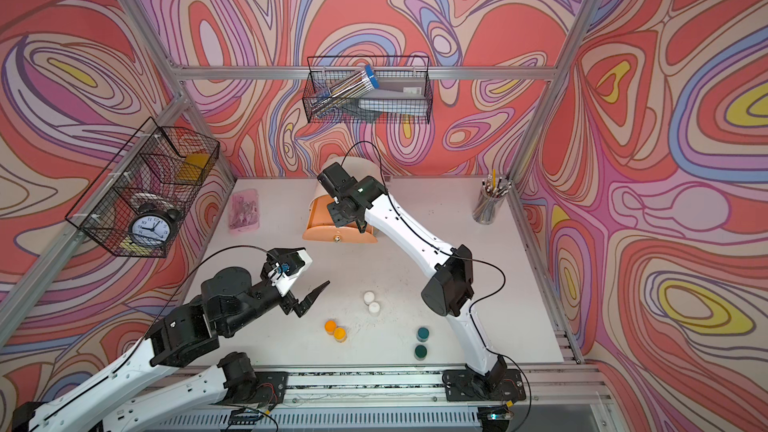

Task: Put the paint cans in the drawer according to color
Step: Place the paint can in the drawer, then pick up the paint can at the center of the board.

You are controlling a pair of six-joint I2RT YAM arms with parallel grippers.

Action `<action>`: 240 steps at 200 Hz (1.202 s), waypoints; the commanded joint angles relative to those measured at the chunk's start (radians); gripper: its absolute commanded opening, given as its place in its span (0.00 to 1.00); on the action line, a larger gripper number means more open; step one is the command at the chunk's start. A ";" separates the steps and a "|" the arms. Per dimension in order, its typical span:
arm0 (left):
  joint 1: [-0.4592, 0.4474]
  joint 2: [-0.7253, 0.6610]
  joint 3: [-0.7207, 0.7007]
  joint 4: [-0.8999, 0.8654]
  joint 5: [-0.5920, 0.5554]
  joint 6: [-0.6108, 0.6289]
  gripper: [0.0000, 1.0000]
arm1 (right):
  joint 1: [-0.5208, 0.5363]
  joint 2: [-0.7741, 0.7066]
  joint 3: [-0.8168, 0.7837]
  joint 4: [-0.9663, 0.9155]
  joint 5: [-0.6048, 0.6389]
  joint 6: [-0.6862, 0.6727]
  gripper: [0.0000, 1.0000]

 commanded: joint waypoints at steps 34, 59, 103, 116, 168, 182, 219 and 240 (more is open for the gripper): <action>-0.006 -0.006 0.005 0.014 0.020 -0.009 0.98 | -0.006 0.024 0.023 -0.003 0.009 -0.002 0.55; -0.005 -0.005 0.005 0.013 0.021 -0.009 0.98 | -0.006 0.005 0.040 -0.005 0.006 -0.002 0.56; -0.006 -0.002 0.004 0.015 0.026 -0.011 0.99 | -0.005 -0.160 -0.004 -0.015 0.012 0.005 0.56; -0.005 0.000 0.003 0.015 0.033 -0.013 0.98 | -0.005 -0.242 -0.076 0.000 0.019 0.007 0.56; -0.006 0.015 0.005 0.016 0.068 -0.026 0.99 | -0.005 -0.702 -0.703 0.071 -0.009 0.130 0.57; -0.005 0.023 0.005 0.016 0.091 -0.033 0.99 | -0.006 -0.835 -0.908 0.028 -0.002 0.220 0.58; -0.006 0.079 0.012 0.023 0.159 -0.051 0.98 | 0.005 -1.059 -1.251 -0.020 -0.022 0.402 0.61; -0.005 0.114 0.026 0.007 0.189 -0.063 0.99 | 0.008 -1.112 -1.348 -0.001 -0.026 0.454 0.63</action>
